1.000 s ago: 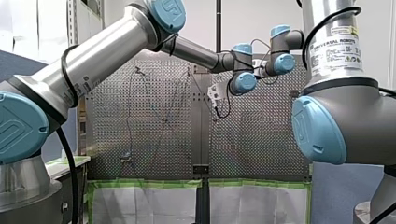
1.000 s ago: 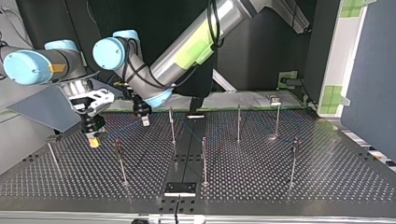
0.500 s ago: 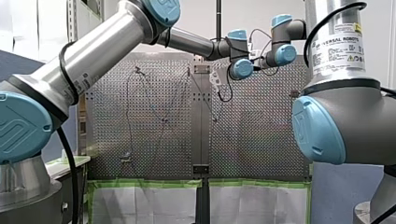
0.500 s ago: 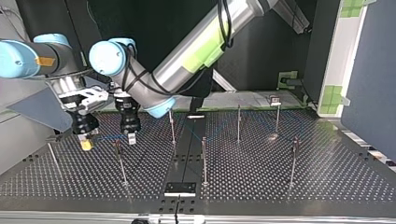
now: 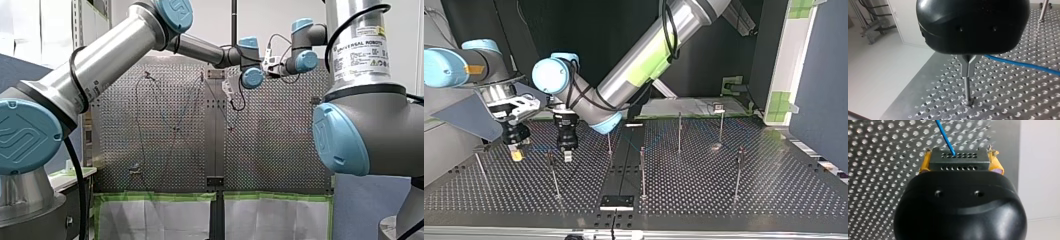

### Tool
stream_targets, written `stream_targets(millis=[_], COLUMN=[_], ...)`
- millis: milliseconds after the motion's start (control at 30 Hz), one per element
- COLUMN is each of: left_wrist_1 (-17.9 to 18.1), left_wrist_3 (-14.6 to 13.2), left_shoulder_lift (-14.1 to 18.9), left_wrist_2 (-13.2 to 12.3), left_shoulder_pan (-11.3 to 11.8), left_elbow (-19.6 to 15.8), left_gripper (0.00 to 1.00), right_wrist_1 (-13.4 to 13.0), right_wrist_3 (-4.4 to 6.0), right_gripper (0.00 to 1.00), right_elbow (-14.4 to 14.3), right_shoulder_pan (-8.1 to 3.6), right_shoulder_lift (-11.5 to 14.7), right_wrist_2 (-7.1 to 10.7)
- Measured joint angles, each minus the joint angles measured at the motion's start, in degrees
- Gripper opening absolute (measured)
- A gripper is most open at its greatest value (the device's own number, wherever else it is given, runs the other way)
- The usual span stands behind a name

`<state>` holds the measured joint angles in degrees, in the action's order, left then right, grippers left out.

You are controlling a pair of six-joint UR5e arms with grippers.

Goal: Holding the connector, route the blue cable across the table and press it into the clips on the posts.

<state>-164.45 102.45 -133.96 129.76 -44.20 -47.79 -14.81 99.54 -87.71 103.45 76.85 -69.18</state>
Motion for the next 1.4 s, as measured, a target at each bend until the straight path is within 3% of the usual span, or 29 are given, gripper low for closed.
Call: stream_targets(millis=[300, 700, 1100, 1133, 1167, 1200, 1233, 1267, 1300, 1333, 1367, 1400], left_wrist_1=[1.2, 1.5, 0.6, 0.5, 0.4, 0.2, 0.1, 0.1, 0.0, -0.1, -0.1, -0.2], left_wrist_3=[-0.2, -0.5, -0.9, -0.8, -0.8, -0.8, -0.8, -0.9, -0.9, -0.9, -0.9, -0.9], left_shoulder_lift=[0.0, 0.0, 0.0, 0.1, 0.1, 0.0, 0.0, 0.0, 0.0, 0.0, 0.0, 0.1], left_wrist_2=[-3.6, -6.2, -6.8, -6.5, -6.2, -5.7, -5.3, -4.9, -4.5, -4.0, -3.6, -3.3], left_shoulder_pan=[1.7, 3.8, 3.2, 3.1, 3.1, 3.0, 3.0, 3.0, 2.9, 2.9, 2.8, 2.8], left_elbow=[0.0, 0.0, -1.3, -1.7, -2.0, -2.3, -2.5, -2.7, -2.8, -2.9, -2.9, -2.9], left_gripper=[0.02, 0.02, 0.02, 0.05, 0.23, 0.23, 0.37, 0.60, 0.60, 0.83, 0.98, 0.98], right_wrist_1=[-0.3, -0.4, -0.8, -0.8, -0.9, -0.9, -0.9, -0.9, -0.9, -1.0, -1.0, -1.0], right_wrist_3=[0.05, 0.16, 0.23, 0.22, 0.20, 0.18, 0.16, 0.13, 0.12, 0.12, 0.12, 0.12], right_gripper=[0.00, 0.00, 0.00, 0.00, 0.00, 0.00, 0.00, 0.00, 0.00, 0.00, 0.00, 0.00], right_elbow=[0.7, 1.4, 1.3, 1.4, 1.4, 1.4, 1.4, 1.4, 1.4, 1.4, 1.4, 1.4], right_shoulder_pan=[-0.28, -1.22, -2.24, -2.29, -2.34, -2.37, -2.39, -2.41, -2.41, -2.41, -2.41, -2.41], right_shoulder_lift=[-0.7, -0.8, -1.3, -1.3, -1.3, -1.4, -1.4, -1.4, -1.5, -1.5, -1.5, -1.6], right_wrist_2=[0.05, 0.11, 0.27, 0.29, 0.31, 0.32, 0.33, 0.33, 0.34, 0.35, 0.35, 0.35])
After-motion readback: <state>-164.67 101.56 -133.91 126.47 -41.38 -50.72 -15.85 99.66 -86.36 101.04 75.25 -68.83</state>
